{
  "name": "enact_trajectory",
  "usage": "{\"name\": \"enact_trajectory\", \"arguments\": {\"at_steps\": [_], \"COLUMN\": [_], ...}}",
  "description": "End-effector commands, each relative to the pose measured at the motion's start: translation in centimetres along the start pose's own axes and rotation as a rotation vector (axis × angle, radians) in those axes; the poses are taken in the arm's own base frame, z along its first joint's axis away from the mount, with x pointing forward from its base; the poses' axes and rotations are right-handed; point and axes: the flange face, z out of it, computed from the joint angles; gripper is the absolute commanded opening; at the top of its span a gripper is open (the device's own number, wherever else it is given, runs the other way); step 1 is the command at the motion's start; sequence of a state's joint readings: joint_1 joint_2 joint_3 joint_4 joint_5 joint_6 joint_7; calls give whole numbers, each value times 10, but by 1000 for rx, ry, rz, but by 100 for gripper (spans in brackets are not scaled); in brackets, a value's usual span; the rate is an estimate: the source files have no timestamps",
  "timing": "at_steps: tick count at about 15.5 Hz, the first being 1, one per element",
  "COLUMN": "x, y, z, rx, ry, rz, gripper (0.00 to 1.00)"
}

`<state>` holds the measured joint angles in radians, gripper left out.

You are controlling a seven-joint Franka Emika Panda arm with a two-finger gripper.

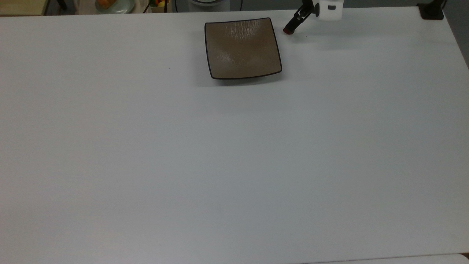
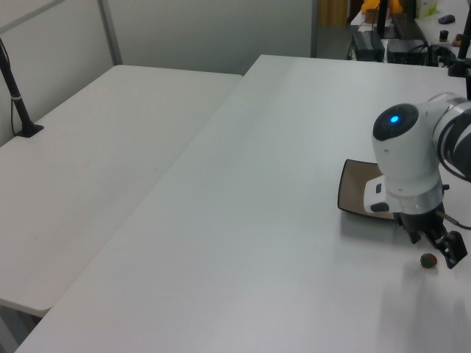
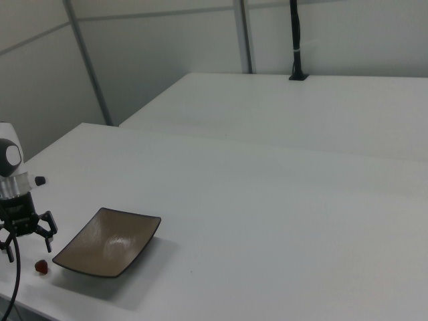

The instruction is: Strawberries on a ceramic plate

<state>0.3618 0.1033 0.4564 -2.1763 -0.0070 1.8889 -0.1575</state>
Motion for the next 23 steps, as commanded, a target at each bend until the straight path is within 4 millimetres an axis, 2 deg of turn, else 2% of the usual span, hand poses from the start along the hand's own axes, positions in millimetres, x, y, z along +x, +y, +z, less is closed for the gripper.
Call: {"name": "enact_trajectory", "arguments": {"at_steps": [1, 5, 8, 10, 12, 15, 18, 21, 23], "x": [7, 7, 7, 6, 6, 6, 5, 5, 8], "y": [-1, 1, 2, 3, 3, 4, 5, 4, 0], "z": [11, 23, 31, 34, 35, 35, 36, 32, 20], "rx": [-17, -36, -36, -36, -37, -37, -35, -39, -38], "ry": [10, -17, -36, -42, -44, -45, -46, -40, -20], "rz": [2, -14, -18, -23, -24, -21, -17, -9, 3], "gripper": [100, 87, 85, 77, 62, 30, 3, 1, 1]}}
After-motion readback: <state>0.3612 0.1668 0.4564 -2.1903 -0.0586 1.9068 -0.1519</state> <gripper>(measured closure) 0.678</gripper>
